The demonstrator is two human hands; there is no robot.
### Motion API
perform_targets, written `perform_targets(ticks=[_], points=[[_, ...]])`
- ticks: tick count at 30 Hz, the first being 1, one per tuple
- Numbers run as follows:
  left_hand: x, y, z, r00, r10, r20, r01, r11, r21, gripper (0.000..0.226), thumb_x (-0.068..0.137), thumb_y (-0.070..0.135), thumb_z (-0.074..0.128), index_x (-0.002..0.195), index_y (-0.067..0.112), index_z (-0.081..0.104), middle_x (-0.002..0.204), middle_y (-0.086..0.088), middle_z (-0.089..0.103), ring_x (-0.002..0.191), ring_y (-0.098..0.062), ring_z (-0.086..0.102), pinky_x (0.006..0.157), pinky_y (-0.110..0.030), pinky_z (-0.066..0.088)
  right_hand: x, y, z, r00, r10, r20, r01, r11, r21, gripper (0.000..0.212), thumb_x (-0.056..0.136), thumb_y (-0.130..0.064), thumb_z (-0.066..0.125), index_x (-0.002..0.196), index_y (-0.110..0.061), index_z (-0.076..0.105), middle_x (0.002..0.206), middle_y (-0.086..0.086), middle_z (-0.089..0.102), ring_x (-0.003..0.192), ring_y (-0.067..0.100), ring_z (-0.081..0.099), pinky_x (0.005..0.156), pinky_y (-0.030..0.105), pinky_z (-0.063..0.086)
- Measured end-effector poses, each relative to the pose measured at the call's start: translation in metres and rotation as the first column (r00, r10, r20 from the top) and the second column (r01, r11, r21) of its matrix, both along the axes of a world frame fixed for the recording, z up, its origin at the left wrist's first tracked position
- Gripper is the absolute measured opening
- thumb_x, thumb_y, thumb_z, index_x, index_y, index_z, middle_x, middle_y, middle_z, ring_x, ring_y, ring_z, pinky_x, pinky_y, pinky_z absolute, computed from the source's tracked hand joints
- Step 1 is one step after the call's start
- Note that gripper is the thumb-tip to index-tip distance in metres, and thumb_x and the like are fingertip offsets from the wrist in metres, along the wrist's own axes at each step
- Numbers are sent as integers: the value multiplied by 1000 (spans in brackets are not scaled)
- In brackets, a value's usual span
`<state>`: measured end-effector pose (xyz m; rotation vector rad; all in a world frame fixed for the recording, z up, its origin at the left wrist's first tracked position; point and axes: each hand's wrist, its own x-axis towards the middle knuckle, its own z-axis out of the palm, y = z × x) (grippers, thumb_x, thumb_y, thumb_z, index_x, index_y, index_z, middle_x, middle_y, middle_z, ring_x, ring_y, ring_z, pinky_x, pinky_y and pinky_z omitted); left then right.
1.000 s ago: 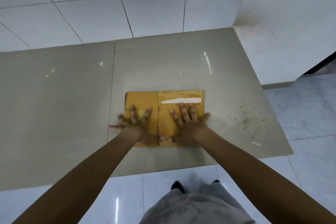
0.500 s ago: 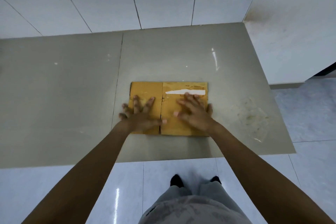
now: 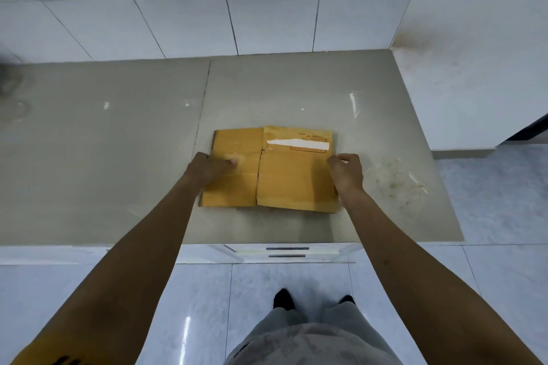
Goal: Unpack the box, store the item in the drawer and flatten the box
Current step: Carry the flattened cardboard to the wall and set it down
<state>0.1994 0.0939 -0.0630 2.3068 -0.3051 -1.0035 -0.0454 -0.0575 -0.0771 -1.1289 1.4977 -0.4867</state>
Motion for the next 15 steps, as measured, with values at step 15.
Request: perform_targets(ticks=[15], points=[[-85, 16, 39, 946, -1, 326, 17, 999, -47, 92, 69, 61, 76, 139, 15, 37, 143, -18, 35, 123, -39, 46, 95, -48, 45, -87, -4, 17, 939, 316, 137, -276, 929, -247, 32, 97, -30, 52, 127, -21, 57, 130, -3, 54, 113, 17, 50, 91, 31, 39]])
